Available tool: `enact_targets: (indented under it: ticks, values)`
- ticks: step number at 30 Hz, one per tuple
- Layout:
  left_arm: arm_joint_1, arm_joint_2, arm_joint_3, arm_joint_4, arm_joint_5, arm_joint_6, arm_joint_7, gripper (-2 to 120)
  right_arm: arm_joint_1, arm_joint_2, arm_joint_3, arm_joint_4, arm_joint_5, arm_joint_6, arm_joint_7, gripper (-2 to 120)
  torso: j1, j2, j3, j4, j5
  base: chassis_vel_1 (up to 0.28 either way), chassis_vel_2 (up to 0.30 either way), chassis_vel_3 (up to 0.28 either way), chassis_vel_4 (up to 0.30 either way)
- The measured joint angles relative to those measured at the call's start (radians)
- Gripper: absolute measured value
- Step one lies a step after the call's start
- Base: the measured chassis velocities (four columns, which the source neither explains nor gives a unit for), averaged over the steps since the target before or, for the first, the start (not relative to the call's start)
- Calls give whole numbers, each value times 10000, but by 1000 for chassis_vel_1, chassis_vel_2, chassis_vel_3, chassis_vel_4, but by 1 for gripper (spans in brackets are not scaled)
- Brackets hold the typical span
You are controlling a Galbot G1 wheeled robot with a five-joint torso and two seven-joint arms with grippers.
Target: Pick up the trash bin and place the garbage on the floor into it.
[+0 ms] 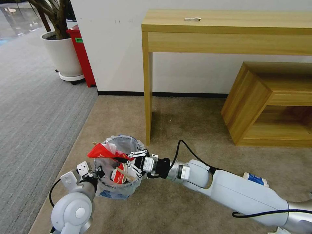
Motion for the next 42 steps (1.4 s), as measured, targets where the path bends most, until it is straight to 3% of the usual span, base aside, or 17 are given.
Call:
enact_targets:
  ticks: [31, 36, 42]
  values:
    - [274, 74, 14, -809, -230, 42, -90, 0, 203, 493, -597, -691, -355, -25, 250, 0, 0, 0, 0, 0, -1, 0, 0, 0, 0]
    - [318, 129, -4, -921, -294, 42, -90, 0, 203, 578, -618, -879, -407, -7, 250, 13, 0, 0, 0, 0, 0, 0, 0, 0, 0]
    - [347, 219, -39, -1037, -407, 41, -91, 0, 182, 621, -598, -1044, -465, 55, 234, 38, 0, 0, 0, 0, 0, 0, 0, 0, 0]
